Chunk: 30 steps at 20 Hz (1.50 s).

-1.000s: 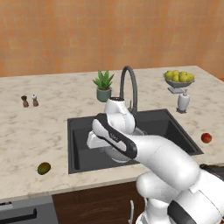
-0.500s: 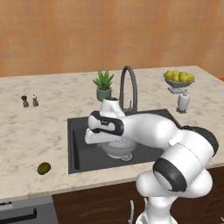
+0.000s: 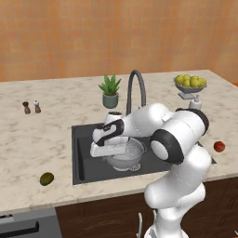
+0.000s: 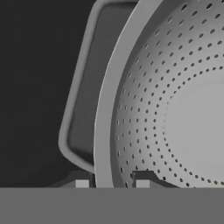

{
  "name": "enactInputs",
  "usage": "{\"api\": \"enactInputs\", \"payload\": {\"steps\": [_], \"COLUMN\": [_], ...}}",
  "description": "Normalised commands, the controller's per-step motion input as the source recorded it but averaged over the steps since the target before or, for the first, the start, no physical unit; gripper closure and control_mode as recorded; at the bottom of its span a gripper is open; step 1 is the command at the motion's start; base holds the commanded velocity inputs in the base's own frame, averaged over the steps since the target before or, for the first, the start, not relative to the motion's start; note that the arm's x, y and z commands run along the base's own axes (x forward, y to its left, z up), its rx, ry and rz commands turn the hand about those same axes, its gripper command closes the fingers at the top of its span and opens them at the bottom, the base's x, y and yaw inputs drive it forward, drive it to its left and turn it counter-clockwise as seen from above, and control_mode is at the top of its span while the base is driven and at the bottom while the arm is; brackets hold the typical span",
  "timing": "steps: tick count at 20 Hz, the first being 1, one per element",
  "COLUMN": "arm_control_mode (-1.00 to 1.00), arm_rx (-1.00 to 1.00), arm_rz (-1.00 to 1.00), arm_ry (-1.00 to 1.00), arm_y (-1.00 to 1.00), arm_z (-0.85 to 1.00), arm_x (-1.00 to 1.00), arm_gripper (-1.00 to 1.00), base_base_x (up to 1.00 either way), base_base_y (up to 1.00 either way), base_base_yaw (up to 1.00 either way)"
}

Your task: Put the colander in the sink, put the apple, mango in the colander, and turn on the sink faucet and pour water over the colander.

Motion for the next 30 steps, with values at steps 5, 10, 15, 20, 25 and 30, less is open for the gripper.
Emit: {"api": "enactInputs", "payload": {"steps": [5,10,15,20,25,30], "arm_control_mode": [-1.00,-1.00,-1.00,-1.00,-1.00,-1.00], "arm_rx": [-0.02,0.00,0.00,0.00,0.00,0.00], "arm_rz": [0.00,0.00,0.00,0.00,0.00,0.00], "arm_ry": [0.00,0.00,0.00,0.00,0.00,0.02], "arm_y": [0.00,-0.14,-0.33,-0.47,-0.16,0.00], "arm_z": [-0.52,-0.34,-0.34,-0.37,-0.36,-0.09], "arm_x": [0.54,0.42,0.19,0.17,0.27,0.18], "arm_gripper": [1.00,1.00,1.00,1.00,1.00,1.00], "base_base_x": [0.00,0.00,0.00,0.00,0.00,0.00], "base_base_y": [0.00,0.00,0.00,0.00,0.00,0.00], "base_base_yaw": [0.00,0.00,0.00,0.00,0.00,0.00]}}
